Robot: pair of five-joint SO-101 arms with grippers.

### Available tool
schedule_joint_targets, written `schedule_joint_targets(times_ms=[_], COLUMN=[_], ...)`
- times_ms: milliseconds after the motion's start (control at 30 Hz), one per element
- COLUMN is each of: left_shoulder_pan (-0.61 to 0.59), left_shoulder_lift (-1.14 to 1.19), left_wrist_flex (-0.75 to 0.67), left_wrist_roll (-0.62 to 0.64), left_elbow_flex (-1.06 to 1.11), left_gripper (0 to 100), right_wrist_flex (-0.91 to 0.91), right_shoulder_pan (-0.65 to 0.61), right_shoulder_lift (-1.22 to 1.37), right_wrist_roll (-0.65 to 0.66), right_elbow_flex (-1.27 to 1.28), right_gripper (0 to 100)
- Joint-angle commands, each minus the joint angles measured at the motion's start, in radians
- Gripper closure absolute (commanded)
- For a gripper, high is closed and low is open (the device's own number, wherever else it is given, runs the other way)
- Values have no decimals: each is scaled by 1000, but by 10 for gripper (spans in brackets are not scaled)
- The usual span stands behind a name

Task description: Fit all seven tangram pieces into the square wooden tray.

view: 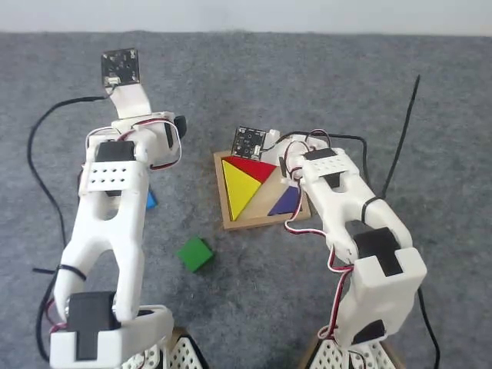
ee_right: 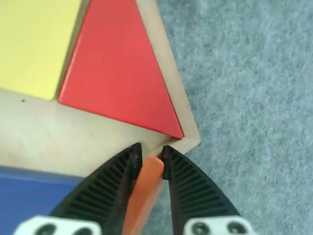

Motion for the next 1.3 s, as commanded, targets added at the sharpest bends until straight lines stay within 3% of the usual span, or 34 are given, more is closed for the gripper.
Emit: schedule_joint_targets(times_ms=[0,200,967,1267], left_shoulder_pan=[2,2,3,3], left_shoulder_lift=[-9,-9,-9,-9], left_wrist_flex=[-18,-18,-17,-17], left_wrist_roll=[-8,-9,-9,-9], left_elbow_flex=[-5,-5,-5,-5], left_gripper=[779,779,779,779], right_wrist_flex=[48,87,166,148], right_shoulder_pan=[50,50,12,50], right_shoulder_lift=[-45,-48,-153,-151], right_wrist_roll=[-9,-11,12,28], right_elbow_flex=[-43,-41,-103,-44], right_gripper=[936,806,807,757])
